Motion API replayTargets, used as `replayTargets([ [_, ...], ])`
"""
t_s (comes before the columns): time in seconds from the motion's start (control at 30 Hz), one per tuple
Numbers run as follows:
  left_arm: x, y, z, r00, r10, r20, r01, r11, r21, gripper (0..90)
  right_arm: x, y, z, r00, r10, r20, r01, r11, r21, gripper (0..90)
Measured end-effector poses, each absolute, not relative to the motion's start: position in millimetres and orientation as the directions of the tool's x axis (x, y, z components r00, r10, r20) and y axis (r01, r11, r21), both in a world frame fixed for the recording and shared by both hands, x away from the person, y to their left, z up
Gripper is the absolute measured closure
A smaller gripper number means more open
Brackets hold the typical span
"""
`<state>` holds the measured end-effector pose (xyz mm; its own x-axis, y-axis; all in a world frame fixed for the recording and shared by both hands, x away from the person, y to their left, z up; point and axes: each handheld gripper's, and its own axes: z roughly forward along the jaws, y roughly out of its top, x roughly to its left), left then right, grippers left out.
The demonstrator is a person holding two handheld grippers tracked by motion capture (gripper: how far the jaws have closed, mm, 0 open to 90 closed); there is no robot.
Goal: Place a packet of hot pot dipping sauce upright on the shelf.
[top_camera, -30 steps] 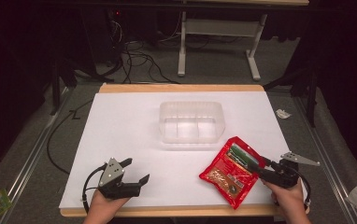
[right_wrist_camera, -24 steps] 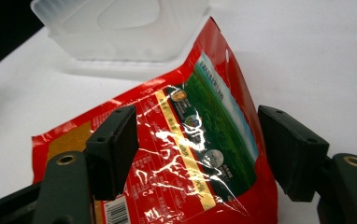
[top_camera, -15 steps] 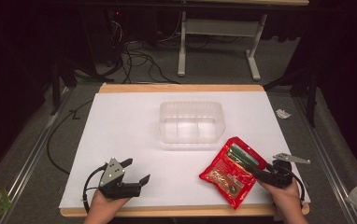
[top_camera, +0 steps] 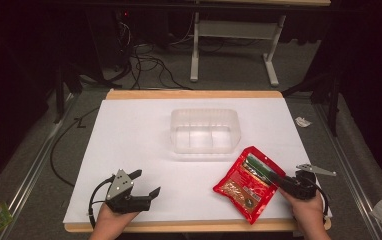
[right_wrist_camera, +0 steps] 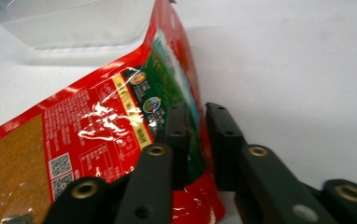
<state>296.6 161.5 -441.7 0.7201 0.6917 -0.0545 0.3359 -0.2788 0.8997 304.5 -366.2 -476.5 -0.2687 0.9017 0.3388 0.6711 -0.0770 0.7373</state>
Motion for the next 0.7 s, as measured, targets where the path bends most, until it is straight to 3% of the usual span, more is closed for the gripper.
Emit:
replayTargets([
  [0.47,296,163,-440,0.72,0.692,-0.053,0.326,-0.271,0.906,15.4,292,-356,-454,-0.347,0.892,0.29,0.595,-0.029,0.803,89.9],
  [0.7,295,163,-440,0.719,0.693,-0.051,0.323,-0.269,0.907,15.4,281,-355,-441,-0.361,0.885,0.293,0.533,-0.062,0.844,90.0],
])
